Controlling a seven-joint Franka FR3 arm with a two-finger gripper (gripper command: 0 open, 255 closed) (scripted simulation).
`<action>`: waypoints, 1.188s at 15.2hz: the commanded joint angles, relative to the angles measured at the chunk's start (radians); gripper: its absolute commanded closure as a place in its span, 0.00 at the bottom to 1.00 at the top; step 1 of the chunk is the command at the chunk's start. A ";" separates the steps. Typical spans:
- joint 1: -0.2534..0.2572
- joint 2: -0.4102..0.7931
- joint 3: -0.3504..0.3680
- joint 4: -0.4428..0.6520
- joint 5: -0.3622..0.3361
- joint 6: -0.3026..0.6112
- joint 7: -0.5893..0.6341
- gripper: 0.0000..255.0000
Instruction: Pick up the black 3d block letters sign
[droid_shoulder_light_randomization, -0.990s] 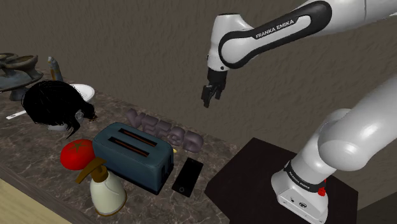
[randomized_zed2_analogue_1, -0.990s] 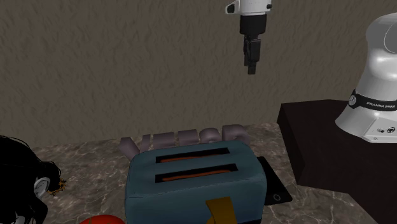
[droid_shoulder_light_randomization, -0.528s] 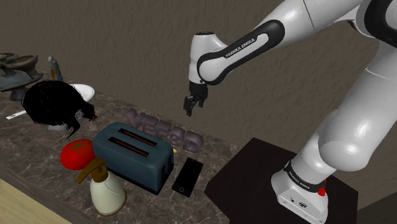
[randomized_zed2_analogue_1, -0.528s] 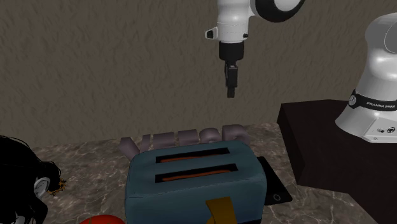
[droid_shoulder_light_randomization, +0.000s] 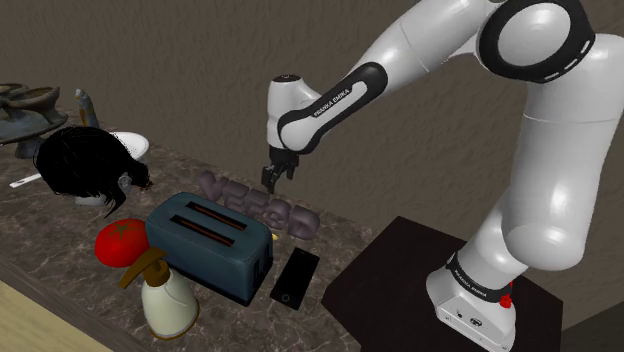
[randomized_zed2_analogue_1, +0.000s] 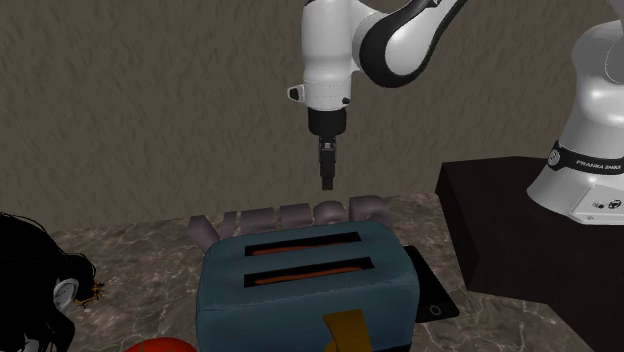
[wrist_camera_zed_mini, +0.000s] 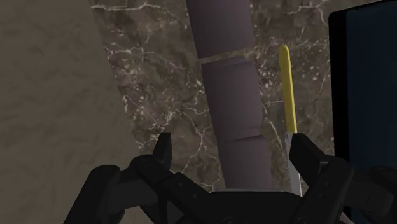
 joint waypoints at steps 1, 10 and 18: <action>0.017 0.079 -0.005 0.068 -0.019 0.013 0.016 0.00; 0.066 0.312 -0.026 0.281 -0.057 0.042 0.045 0.00; 0.072 0.362 -0.034 0.296 -0.065 0.077 0.050 1.00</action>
